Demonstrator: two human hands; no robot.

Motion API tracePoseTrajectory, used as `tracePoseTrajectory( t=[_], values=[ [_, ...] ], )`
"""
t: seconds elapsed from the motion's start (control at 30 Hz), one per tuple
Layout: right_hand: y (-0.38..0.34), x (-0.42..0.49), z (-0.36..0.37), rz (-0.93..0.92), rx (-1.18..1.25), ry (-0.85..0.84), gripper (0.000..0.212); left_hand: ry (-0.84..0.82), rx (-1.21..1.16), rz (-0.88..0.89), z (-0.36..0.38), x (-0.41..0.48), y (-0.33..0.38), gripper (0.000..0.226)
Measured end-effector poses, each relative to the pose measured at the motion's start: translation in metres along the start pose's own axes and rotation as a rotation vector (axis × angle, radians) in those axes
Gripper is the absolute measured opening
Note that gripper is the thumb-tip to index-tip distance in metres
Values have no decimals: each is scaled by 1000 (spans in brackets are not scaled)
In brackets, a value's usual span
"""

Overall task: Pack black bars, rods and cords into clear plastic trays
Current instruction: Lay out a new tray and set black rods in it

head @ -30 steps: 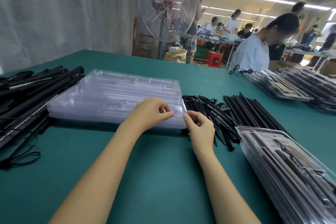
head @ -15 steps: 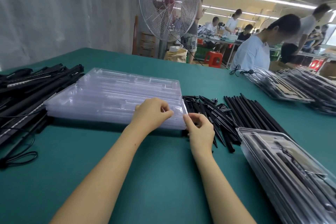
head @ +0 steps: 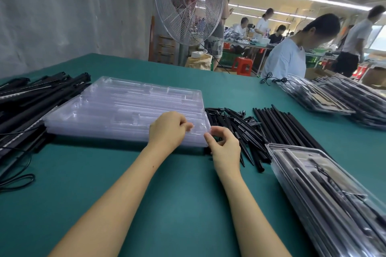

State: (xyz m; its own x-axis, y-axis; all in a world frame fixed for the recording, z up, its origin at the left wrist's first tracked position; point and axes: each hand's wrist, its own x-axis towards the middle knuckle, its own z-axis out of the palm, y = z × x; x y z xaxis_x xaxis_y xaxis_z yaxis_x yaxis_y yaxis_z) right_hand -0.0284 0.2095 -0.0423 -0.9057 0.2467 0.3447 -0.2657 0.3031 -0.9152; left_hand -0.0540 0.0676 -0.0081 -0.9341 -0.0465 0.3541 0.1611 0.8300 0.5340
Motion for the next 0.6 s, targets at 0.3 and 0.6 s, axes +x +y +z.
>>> tracePoseTrajectory(
  t=[0.3, 0.6],
  values=[
    [-1, -7, 14, 82, 30, 75, 7, 50, 18, 96, 3, -4, -2, 36],
    [2, -7, 19, -50, 7, 95, 45, 33, -87, 316, -19, 3, -5, 9]
  ],
)
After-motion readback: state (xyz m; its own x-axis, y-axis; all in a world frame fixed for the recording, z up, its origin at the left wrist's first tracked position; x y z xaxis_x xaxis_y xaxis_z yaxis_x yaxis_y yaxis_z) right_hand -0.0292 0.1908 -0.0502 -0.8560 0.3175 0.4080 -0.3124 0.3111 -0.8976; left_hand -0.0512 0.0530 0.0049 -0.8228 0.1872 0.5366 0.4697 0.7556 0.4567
